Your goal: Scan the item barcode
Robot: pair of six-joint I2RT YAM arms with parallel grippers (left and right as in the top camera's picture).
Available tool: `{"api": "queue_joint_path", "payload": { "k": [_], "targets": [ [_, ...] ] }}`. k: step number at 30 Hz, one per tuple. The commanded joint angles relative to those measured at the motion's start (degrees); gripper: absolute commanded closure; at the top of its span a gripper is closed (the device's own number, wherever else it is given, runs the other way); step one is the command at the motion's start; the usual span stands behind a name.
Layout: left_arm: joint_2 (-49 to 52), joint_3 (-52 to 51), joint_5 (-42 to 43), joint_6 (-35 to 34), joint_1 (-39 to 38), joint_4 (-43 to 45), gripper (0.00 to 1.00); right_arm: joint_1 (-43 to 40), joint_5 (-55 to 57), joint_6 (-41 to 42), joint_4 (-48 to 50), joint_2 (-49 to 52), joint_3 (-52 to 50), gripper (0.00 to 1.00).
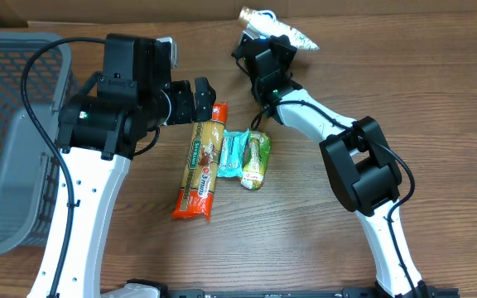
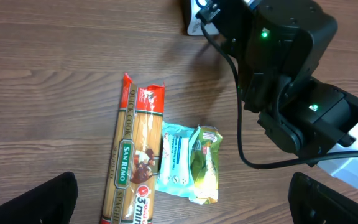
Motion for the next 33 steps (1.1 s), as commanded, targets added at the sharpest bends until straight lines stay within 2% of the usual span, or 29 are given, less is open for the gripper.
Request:
{"api": "queue_joint_path", "payload": {
  "k": [1,8,14,16,19,23,25,31,33],
  "targets": [
    [0.20,0.20,0.46,-0.15,-0.04,0.17,0.00,-0.17,4.74,-0.52,2.25,-1.81,1.51,0.96],
    [0.20,0.20,0.46,-0.15,-0.04,0.17,0.00,0.42,4.48,-0.15,3.04,-1.81,1.51,0.96],
    [0.20,0.20,0.48,-0.15,-0.04,0.17,0.00,1.60,6.40,3.45,3.21,-2.16,1.51,0.96],
    [0.20,0.20,0.46,-0.15,-0.07,0.17,0.00,2.64,7.21,3.48,1.86,-3.02,1.51,0.96],
    [0.20,0.20,0.48,-0.15,-0.04,0.17,0.00,3.82,6.67,7.78,-2.67,-5.66,1.51,0.96],
    [0.20,0.20,0.46,-0.15,-0.04,0.17,0.00,4.11,-5.44,23.41,-22.29,-15.15,1.51,0.96],
    [0.20,0.20,0.46,-0.15,-0.04,0.17,0.00,2.67,-15.04,31.80,-32.00,-20.61,1.53,0.96],
    [0.20,0.20,0.46,-0.15,-0.07,0.17,0.00,-5.49,-42.21,52.72,-51.87,-34.58,1.53,0.96],
    [0.20,0.20,0.46,-0.15,-0.04,0.17,0.00,-10.12,-49.62,63.01,-59.14,-38.23,1.53,0.96]
  ]
}}
